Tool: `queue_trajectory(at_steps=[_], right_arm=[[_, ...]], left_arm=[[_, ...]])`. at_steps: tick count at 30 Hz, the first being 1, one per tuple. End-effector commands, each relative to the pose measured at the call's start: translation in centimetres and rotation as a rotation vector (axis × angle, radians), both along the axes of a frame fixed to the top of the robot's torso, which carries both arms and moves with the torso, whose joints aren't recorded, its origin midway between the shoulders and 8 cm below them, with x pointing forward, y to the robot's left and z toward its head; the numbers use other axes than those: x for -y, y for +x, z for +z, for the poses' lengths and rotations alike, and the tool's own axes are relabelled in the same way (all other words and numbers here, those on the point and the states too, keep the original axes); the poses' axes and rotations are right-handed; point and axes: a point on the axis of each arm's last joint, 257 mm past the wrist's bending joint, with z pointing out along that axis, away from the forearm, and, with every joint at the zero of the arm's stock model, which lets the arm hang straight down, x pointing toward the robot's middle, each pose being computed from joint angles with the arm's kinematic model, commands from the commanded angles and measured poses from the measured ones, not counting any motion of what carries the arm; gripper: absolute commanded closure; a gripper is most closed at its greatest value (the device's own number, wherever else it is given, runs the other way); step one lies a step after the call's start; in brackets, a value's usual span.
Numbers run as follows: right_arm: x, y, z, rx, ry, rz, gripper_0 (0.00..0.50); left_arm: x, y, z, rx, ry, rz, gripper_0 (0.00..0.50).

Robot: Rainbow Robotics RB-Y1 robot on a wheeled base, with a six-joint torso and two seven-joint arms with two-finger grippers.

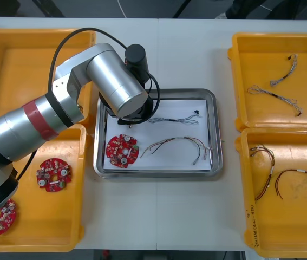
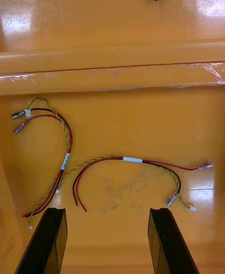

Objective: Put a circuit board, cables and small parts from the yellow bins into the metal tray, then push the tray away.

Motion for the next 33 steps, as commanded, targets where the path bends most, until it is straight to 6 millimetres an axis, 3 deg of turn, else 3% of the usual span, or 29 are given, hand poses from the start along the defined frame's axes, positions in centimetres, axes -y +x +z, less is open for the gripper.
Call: queue_trajectory(at_steps=[1,10,18,26,33], right_arm=[[-0.6,-0.5,-0.6,-0.015,0.022,-0.009,0.000],[-1.0,-0.5,-0.2,-0.011,0.011,0.018,0.000],[-2.2,-0.5,0.3,0.005,0.001,0.064,0.000],[-3.5,-0.7,0.2,-0.004,-0.002,0.117,0.000],[-6.2,-1.0,1.2,0.015,-0.067,0.228,0.000]], left_arm=[[0.3,0.1,0.2,0.014,-0.041,0.053,0.000],[-0.6,0.2,2.5,0.037,-0.048,0.061,0.000],[-2.1,-0.7,6.5,0.030,-0.068,0.088,0.000],[-5.9,-2.6,10.3,-0.009,-0.056,0.106,0.000],[-10.3,-4.8,12.7,-0.060,-0.001,0.125,0.000]])
